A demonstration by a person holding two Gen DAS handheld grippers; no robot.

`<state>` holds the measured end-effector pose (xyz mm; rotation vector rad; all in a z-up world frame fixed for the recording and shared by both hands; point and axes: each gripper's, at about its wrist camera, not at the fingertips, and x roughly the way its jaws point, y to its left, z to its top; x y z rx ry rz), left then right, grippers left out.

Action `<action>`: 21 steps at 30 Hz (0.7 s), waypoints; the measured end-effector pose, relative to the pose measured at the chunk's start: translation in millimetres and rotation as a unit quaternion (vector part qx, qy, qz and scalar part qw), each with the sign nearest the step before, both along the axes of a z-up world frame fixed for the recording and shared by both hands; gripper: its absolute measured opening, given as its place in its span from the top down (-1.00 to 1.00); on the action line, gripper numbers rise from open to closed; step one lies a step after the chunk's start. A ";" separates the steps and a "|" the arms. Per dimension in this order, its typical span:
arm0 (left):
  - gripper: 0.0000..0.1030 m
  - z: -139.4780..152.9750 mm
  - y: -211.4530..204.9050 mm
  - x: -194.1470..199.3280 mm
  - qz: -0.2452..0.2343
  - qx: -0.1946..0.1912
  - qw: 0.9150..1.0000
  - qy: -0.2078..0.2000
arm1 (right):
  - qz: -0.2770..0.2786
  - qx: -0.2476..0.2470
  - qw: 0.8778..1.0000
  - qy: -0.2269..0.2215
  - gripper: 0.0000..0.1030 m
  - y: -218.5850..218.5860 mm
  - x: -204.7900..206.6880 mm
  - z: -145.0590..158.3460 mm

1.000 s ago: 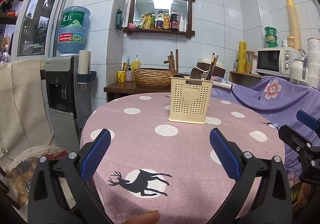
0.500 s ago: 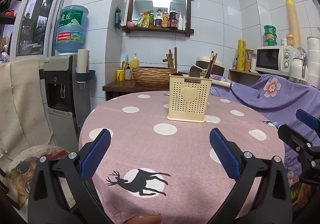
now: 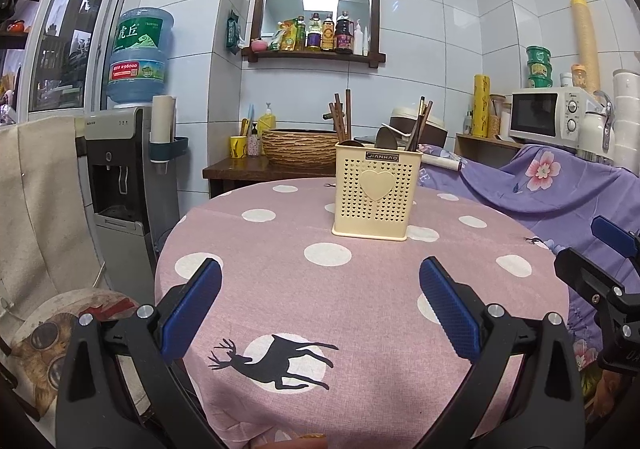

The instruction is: Organize utensils

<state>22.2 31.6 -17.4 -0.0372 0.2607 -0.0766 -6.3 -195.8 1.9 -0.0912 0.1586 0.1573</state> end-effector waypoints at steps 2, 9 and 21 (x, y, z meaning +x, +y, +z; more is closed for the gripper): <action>-0.89 -0.4 -0.5 0.7 0.000 0.001 1.000 0.000 | 0.000 0.000 1.000 0.000 -0.88 -0.1 0.7 -0.5; -0.89 -2.0 -0.4 1.0 0.000 -0.003 1.000 0.001 | -0.001 0.000 1.000 0.005 -0.88 -0.8 2.2 -6.1; -0.89 -5.8 -4.7 7.3 0.001 0.005 1.000 0.028 | 0.000 0.002 1.000 0.012 -0.88 -0.4 3.3 -6.7</action>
